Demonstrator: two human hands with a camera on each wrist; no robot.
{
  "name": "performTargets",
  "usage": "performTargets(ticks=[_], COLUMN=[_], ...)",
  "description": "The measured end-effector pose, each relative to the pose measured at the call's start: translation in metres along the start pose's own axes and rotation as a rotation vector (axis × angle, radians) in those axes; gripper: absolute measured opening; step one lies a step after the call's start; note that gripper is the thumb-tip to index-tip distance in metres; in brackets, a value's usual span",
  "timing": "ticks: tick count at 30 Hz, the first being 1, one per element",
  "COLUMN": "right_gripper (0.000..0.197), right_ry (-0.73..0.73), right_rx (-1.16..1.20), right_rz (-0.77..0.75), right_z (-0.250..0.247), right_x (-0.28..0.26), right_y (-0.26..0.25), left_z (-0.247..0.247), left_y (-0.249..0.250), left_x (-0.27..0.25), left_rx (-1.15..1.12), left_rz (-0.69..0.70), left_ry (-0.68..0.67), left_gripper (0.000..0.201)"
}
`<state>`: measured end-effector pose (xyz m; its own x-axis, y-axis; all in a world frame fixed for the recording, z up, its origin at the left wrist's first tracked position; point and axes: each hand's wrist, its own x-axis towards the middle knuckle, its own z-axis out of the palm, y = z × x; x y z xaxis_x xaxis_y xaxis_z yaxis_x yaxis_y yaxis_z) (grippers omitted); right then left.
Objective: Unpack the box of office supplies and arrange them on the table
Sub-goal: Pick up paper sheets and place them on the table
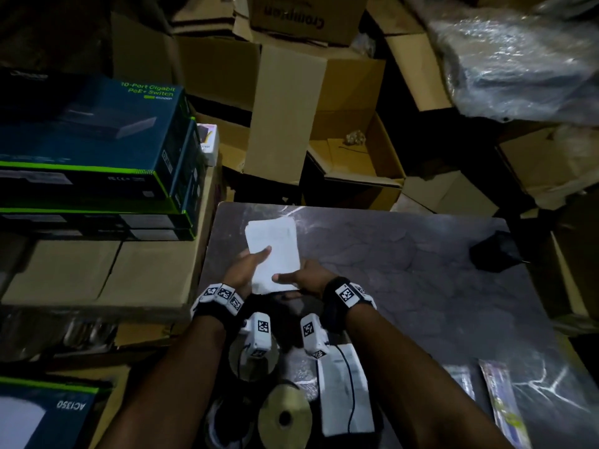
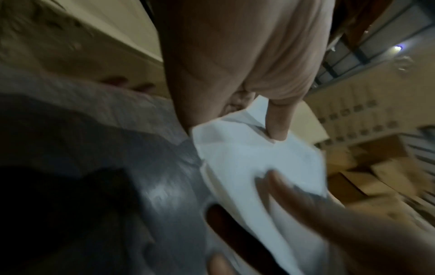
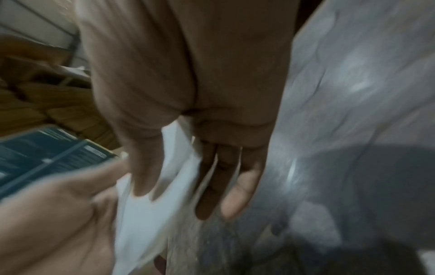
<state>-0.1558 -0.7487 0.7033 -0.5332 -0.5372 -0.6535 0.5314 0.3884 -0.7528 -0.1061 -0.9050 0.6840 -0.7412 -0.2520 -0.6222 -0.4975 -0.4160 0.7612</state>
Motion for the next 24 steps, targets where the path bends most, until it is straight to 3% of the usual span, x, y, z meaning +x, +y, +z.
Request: performTargets(ticks=[3, 6, 10, 14, 20, 24], right_gripper=[0.034, 0.015, 0.015, 0.014, 0.009, 0.014], right_ry=[-0.016, 0.187, 0.377, 0.492, 0.680, 0.776], right_rx=[0.019, 0.109, 0.128, 0.150, 0.368, 0.468], right_rz=[-0.039, -0.043, -0.082, -0.143, -0.207, -0.181], right_z=[-0.015, -0.042, -0.104, -0.189, -0.326, -0.425], right_x=[-0.022, -0.054, -0.106, -0.176, -0.289, -0.365], right_y=[0.003, 0.016, 0.048, 0.084, 0.188, 0.281], left_z=[0.047, 0.095, 0.162, 0.250, 0.431, 0.551], left_y=[-0.001, -0.010, -0.022, -0.049, -0.127, -0.210], left_x=[-0.014, -0.023, -0.047, -0.075, -0.130, -0.166], left_rx=[-0.039, -0.055, 0.026, 0.207, 0.464, 0.575], left_rz=[0.021, 0.013, -0.007, 0.017, 0.098, 0.138], left_ry=[-0.003, 0.017, -0.016, -0.155, -0.312, -0.369], left_gripper=[0.033, 0.034, 0.033, 0.033, 0.010, 0.024])
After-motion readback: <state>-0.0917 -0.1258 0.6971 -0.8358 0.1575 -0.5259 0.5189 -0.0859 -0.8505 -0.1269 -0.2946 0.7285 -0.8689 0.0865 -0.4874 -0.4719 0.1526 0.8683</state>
